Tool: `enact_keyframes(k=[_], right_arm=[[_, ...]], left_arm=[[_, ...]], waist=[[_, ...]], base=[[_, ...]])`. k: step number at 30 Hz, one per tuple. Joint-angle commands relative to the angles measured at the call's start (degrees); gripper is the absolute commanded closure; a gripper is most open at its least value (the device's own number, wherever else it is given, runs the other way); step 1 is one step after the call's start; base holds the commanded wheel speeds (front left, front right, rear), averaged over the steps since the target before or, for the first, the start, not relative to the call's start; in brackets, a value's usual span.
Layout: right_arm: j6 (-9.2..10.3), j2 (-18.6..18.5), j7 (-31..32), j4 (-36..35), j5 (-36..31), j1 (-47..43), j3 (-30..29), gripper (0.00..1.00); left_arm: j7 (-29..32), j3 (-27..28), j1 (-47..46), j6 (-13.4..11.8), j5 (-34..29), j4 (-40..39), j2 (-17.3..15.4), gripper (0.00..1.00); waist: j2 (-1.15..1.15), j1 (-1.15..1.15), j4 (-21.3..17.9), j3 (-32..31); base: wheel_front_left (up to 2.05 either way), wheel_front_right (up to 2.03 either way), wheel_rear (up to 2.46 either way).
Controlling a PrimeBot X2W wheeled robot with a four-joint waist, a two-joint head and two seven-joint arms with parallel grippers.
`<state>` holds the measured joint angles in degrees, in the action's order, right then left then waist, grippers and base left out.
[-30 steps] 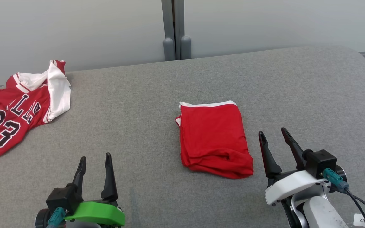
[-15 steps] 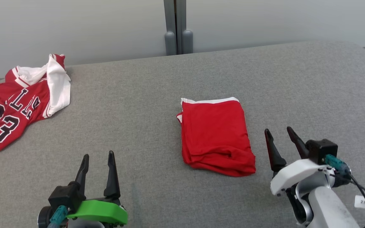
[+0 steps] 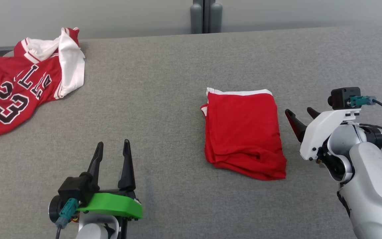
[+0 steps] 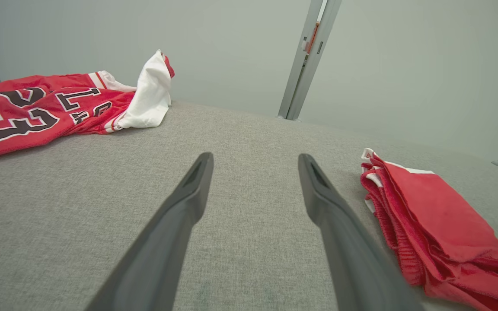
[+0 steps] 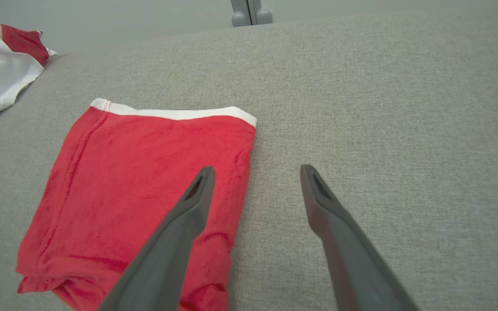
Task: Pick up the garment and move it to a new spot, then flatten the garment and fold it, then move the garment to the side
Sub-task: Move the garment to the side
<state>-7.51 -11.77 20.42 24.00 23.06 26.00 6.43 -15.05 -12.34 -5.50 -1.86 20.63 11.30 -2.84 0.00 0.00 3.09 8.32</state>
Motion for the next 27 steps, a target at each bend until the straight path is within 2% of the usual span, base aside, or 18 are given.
enact_keyframes(k=[1,4,11,12,14,15,16,17,18,23,27], right_arm=[[0.04,-0.48,1.74,0.56,0.93,0.79,0.32,0.0],[0.05,-2.21,5.66,1.81,2.1,1.81,1.57,0.0],[0.05,-3.82,8.75,5.52,4.29,2.79,2.25,0.0],[0.05,-3.9,8.98,5.93,4.75,2.81,2.57,0.16],[0.05,-4.0,9.08,6.41,5.28,2.79,3.12,0.56],[0.05,-3.97,9.0,6.56,5.55,2.91,3.4,0.62],[0.05,-3.89,8.89,6.71,5.8,2.99,3.78,0.81],[0.05,-3.82,8.52,6.76,6.0,3.13,3.97,0.95],[0.05,-3.85,8.15,6.77,6.17,3.4,4.17,1.0],[0.09,-4.77,4.03,6.29,5.96,5.44,4.33,1.0],[0.08,-5.54,1.39,5.78,5.21,7.09,4.57,1.0]], left_arm=[[-0.19,-0.23,-1.44,-0.17,0.16,-0.29,-0.11,0.0],[-0.19,-0.66,-2.36,-0.31,0.1,-0.57,-0.11,0.0],[-0.19,-1.19,-3.47,-0.7,0.36,-0.97,-0.11,0.0],[-0.19,-1.21,-3.52,-0.78,0.4,-1.02,-0.11,0.0],[-0.19,-1.11,-3.47,-0.9,0.39,-1.1,-0.11,0.0],[-0.19,-1.13,-3.47,-0.95,0.36,-1.1,-0.11,0.0],[-0.19,-1.25,-3.55,-0.96,0.32,-1.1,-0.11,0.0],[-0.19,-1.27,-3.67,-0.98,0.28,-1.13,-0.11,0.0],[-0.19,-1.38,-3.81,-0.92,0.17,-1.17,-0.11,0.0],[-0.2,-1.18,-4.38,-0.72,-0.63,-1.65,-0.12,0.0],[-0.19,-0.1,-5.07,-0.53,-1.76,-2.49,-0.12,0.0]], waist=[[0.0,0.0,3.18,3.12],[0.0,0.0,4.9,4.68],[0.0,0.0,7.29,6.73],[0.0,0.0,7.37,6.88],[0.0,0.0,7.3,7.15],[0.0,0.0,7.18,7.24],[0.0,0.0,6.95,7.38],[0.0,0.0,6.66,7.49],[0.0,0.0,6.27,7.61],[0.0,0.0,3.27,8.32],[0.0,0.0,-0.87,9.41]], base=[[0.0,0.0,0.0],[0.0,0.0,0.0],[0.0,0.0,0.0],[0.0,0.0,0.0],[0.0,0.0,0.0],[0.0,0.0,0.0],[0.0,0.0,0.0],[0.0,0.0,0.0],[0.0,0.0,0.0],[0.0,0.0,0.0],[0.0,0.0,0.0]])
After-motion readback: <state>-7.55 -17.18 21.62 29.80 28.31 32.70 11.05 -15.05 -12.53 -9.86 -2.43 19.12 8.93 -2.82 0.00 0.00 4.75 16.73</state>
